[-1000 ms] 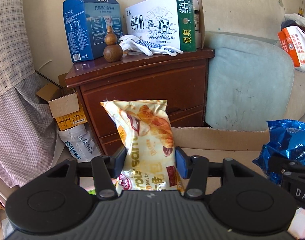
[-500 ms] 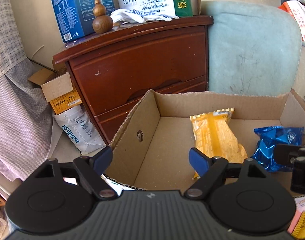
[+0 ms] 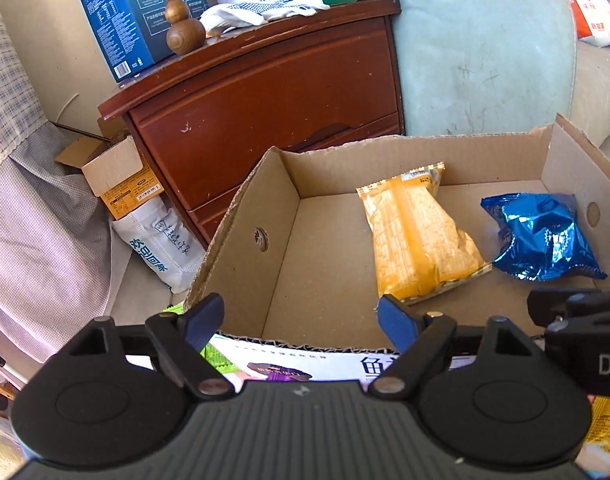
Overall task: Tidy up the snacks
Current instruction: 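Move left tool to green packet while right tool moves over red bags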
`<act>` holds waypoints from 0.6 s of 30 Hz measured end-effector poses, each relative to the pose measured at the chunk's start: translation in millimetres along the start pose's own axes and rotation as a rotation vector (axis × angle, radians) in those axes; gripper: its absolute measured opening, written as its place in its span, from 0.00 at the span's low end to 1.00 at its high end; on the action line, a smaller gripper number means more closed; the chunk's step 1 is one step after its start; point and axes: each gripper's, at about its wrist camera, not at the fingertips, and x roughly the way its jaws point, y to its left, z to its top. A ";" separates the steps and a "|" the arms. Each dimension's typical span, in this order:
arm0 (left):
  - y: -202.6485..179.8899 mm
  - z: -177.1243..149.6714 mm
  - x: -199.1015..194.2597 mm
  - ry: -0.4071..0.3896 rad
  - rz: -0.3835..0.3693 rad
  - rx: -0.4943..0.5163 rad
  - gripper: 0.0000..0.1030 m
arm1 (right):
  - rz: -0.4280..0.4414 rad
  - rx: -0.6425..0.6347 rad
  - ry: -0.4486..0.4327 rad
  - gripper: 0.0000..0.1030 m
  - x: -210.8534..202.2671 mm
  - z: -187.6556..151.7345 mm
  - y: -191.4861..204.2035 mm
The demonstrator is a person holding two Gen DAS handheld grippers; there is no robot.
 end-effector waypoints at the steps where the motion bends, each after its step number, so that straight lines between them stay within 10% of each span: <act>1: 0.5 -0.8 -2.2 0.003 -0.007 -0.009 0.81 | 0.002 0.003 0.003 0.81 -1.1 0.2 -2.7; 18: 67.3 -3.6 -58.1 -0.078 -0.063 -0.167 0.86 | 0.149 -0.001 -0.074 0.81 -47.4 0.8 0.1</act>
